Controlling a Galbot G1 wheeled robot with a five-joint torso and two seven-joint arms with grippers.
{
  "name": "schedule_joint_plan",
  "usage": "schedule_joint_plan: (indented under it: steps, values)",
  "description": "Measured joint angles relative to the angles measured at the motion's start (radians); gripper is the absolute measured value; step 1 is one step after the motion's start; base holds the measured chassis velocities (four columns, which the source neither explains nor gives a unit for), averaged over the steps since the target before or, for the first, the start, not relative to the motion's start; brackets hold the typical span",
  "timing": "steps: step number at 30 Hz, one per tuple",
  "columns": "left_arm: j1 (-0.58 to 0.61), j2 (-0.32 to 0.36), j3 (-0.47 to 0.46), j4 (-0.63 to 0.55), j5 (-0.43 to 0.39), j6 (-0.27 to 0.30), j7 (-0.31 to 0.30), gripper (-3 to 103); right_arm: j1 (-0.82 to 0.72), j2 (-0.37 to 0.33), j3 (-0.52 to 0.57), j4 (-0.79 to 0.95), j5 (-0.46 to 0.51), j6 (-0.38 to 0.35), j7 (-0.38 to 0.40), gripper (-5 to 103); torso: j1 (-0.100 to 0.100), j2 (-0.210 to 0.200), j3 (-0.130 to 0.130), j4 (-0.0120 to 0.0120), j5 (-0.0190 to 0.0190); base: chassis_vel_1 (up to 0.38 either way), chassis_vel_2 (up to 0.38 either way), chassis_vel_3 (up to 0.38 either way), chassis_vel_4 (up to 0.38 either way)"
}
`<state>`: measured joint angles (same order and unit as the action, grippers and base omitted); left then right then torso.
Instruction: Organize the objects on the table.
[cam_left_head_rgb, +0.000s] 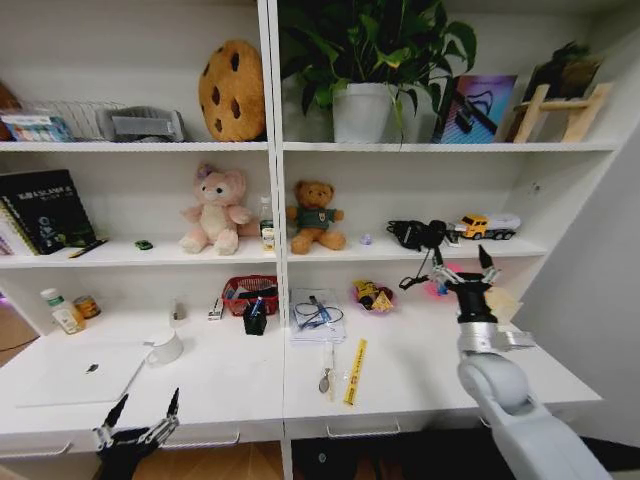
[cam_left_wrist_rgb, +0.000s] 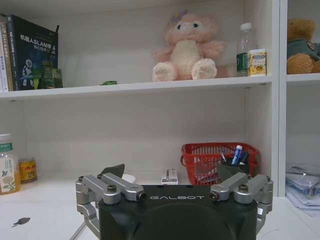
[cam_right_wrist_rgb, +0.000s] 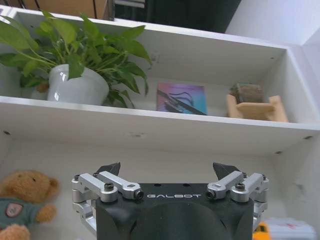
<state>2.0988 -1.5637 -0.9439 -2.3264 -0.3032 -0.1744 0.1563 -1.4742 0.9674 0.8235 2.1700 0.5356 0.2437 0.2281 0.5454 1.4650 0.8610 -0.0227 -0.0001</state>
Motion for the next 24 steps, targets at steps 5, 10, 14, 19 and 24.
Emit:
schedule_joint_plan:
  steps: [5,10,14,19,24]
  values:
    - [0.0,0.0,0.0,0.0,0.0,0.0,0.0,100,-0.281,0.137,0.12,0.084,-0.054,-0.031,-0.048,100,0.0,0.0,0.0,0.0,0.0001,0.0,0.0,0.0,0.0]
    - [0.0,0.0,0.0,0.0,0.0,0.0,0.0,100,-0.48,0.352,0.056,0.098,-0.198,-0.011,-0.077,100,0.0,0.0,0.0,0.0005,-0.0004,0.0,0.0,0.0,0.0]
    - [0.0,0.0,0.0,0.0,0.0,0.0,0.0,100,-0.499,0.394,-0.022,0.079,-0.268,-0.014,-0.077,100,0.0,0.0,0.0,0.001,0.0001,0.0,0.0,0.0,0.0]
    - [0.0,0.0,0.0,0.0,0.0,0.0,0.0,100,-0.522,0.414,-0.107,0.094,-0.329,-0.037,-0.062,100,0.0,0.0,0.0,0.0006,0.0,0.0,0.0,0.0,0.0]
    - [0.0,0.0,0.0,0.0,0.0,0.0,0.0,100,-0.551,0.423,-0.14,0.102,-0.385,-0.036,-0.065,100,0.0,0.0,0.0,0.0005,-0.0001,0.0,0.0,0.0,0.0]
